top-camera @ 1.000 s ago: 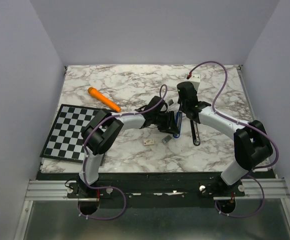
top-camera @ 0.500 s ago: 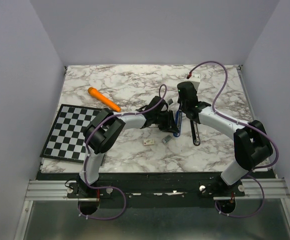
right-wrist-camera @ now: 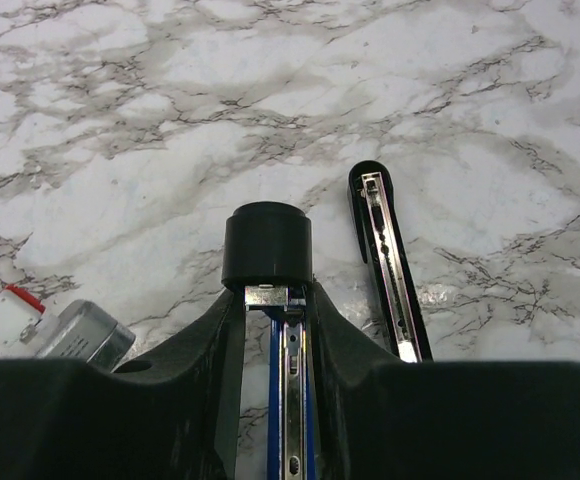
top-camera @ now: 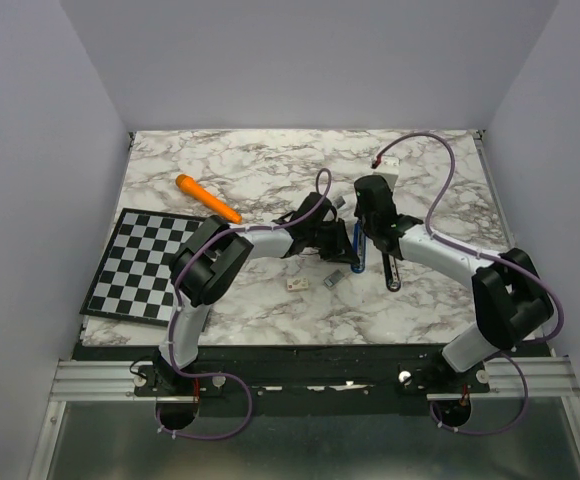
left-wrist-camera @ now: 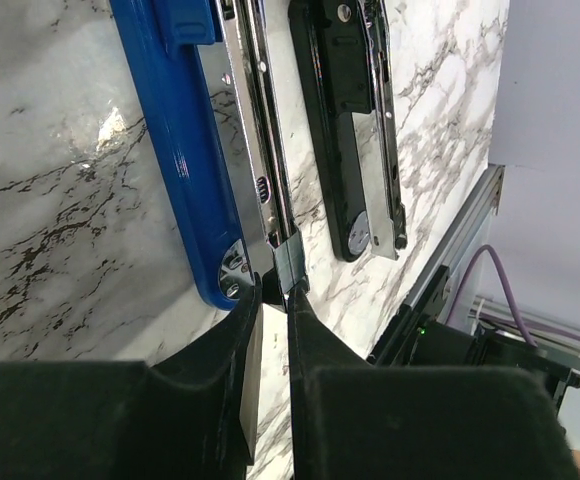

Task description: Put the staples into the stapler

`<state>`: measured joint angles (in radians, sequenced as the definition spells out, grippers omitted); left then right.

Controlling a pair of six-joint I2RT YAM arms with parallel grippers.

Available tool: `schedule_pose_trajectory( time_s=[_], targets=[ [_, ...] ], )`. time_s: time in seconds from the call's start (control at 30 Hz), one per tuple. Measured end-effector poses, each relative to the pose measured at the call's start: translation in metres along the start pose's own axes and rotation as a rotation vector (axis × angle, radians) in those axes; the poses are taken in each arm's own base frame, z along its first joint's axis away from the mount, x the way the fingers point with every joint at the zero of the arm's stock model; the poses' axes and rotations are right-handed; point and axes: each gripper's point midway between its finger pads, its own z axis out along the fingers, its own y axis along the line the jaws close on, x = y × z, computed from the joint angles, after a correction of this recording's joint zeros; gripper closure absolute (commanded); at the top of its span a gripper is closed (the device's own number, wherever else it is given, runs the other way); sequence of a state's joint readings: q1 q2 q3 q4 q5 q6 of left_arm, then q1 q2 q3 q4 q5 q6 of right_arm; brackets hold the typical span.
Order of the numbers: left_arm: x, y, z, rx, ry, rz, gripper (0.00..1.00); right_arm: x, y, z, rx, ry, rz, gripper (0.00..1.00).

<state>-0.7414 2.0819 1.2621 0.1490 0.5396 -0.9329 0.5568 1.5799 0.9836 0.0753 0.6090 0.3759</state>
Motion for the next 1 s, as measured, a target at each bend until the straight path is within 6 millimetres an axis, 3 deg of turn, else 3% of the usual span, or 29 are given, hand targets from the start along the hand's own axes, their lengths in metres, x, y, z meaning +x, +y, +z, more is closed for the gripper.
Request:
schedule_pose_trajectory(
  time_s=[0.3, 0.5, 0.67, 0.87, 1.0],
  targets=[
    [-0.002, -0.001, 0.002, 0.017, -0.016, -0.032, 0.86, 0.023, 0.009, -0.031, -0.054, 0.031, -0.012, 0.92],
    [-0.016, -0.001, 0.000, 0.031, -0.066, -0.038, 0.86, 0.072, 0.008, -0.050, -0.068, 0.155, -0.040, 0.92],
    [-0.016, 0.001, 0.000, 0.030, -0.071, -0.052, 0.86, 0.105, -0.011, -0.058, -0.020, 0.237, -0.063, 0.92],
    [-0.015, 0.001, 0.000, 0.035, -0.072, -0.055, 0.85, 0.115, -0.016, -0.062, -0.005, 0.260, -0.037, 0.92],
    [-0.014, 0.001, 0.000, 0.041, -0.077, -0.053, 0.75, 0.118, -0.018, -0.063, 0.004, 0.269, -0.028, 0.92]
  ],
)
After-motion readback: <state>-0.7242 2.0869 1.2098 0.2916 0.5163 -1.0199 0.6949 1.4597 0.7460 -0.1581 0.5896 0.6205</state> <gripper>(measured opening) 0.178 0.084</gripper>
